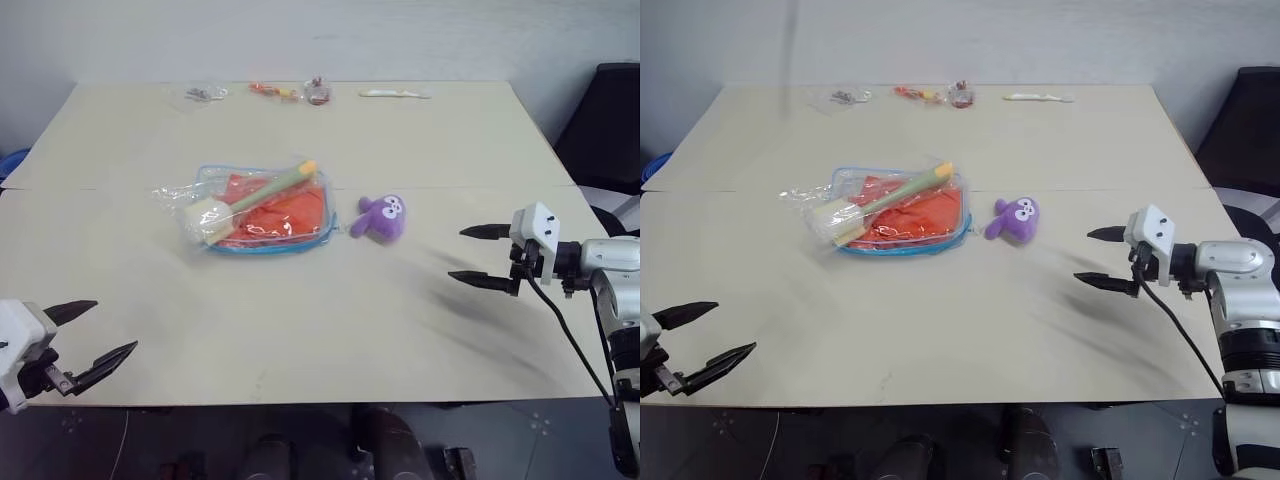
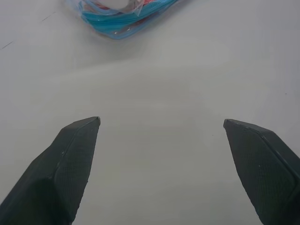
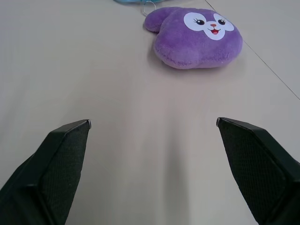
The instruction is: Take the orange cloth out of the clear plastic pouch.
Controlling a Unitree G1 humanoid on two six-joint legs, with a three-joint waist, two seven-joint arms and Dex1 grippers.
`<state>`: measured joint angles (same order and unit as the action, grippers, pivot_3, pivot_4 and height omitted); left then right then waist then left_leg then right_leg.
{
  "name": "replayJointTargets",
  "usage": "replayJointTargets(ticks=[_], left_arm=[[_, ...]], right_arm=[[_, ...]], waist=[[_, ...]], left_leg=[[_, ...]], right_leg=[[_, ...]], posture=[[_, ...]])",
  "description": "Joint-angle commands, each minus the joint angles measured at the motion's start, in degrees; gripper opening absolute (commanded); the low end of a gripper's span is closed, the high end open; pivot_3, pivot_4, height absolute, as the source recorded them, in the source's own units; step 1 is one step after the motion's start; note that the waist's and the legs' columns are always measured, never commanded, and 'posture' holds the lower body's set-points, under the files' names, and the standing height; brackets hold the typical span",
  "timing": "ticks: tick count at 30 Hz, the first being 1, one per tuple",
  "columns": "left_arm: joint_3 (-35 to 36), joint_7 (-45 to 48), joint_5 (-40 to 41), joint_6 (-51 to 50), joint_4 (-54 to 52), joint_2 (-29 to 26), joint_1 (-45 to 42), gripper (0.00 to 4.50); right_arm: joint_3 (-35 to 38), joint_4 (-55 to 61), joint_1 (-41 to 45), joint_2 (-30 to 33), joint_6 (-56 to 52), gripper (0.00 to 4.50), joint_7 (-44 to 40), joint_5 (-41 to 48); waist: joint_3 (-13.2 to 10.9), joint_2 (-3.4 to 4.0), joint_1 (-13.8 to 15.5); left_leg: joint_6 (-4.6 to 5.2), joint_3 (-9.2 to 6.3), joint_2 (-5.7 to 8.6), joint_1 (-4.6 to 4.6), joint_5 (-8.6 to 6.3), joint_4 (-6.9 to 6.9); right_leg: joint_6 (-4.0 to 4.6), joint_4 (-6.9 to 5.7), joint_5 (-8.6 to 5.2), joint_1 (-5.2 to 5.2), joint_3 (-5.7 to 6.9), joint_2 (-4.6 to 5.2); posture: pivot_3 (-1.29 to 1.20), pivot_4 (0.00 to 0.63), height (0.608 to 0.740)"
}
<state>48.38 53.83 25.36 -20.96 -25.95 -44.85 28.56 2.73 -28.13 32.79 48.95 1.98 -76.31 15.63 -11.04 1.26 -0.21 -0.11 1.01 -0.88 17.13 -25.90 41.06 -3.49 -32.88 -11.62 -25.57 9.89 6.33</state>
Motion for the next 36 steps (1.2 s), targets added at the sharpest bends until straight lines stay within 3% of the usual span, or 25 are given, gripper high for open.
replayJointTargets(ticks=[1,24,31,34,36], left_arm=[[0.4,0.0,-0.5,1.1,0.6,-0.1,0.3,4.48],[-0.5,-0.7,2.1,-2.5,-0.3,0.2,-1.0,4.48],[-3.0,-4.8,10.1,-10.5,-5.1,-3.4,-11.4,4.48],[-9.1,-9.7,14.4,-16.5,-2.7,-8.0,-25.7,4.48],[-18.4,-10.0,12.7,-18.2,2.0,-11.5,-38.7,4.48]], right_arm=[[1.8,0.2,1.6,1.4,-0.4,4.50,0.0,0.4],[2.1,5.0,1.0,0.0,-6.3,4.50,0.9,2.0],[2.7,21.5,-3.1,-2.8,-17.2,4.50,4.3,9.1],[2.3,30.0,-3.9,-5.6,-22.4,4.50,7.9,12.5],[0.4,35.8,-3.9,-8.1,-24.4,4.50,11.0,12.7]], waist=[[0.0,0.00,0.0],[0.0,0.01,0.1],[0.0,0.00,0.2],[0.0,0.02,0.9],[0.0,0.00,1.1]], left_leg=[[0.00,0.01,0.00,0.00,0.00,0.00],[0.01,0.22,-0.01,-0.04,-0.04,0.01],[-0.01,0.20,-0.04,-0.05,-0.05,0.03],[-0.01,0.15,0.05,-0.07,-0.05,0.10],[-0.02,0.17,0.06,-0.07,-0.05,0.15]], right_leg=[[0.00,0.00,0.00,-0.01,-0.01,0.00],[0.00,-0.07,0.00,-0.10,-0.23,-0.04],[-0.01,-0.13,0.01,-0.11,-0.27,-0.02],[-0.02,-0.19,0.02,-0.12,-0.34,-0.03],[-0.03,-0.30,0.04,-0.10,-0.43,-0.03]], posture=[[0.00,0.150,0.740],[0.00,0.150,0.740],[0.00,0.150,0.740],[0.00,0.150,0.740],[0.00,0.150,0.740]])
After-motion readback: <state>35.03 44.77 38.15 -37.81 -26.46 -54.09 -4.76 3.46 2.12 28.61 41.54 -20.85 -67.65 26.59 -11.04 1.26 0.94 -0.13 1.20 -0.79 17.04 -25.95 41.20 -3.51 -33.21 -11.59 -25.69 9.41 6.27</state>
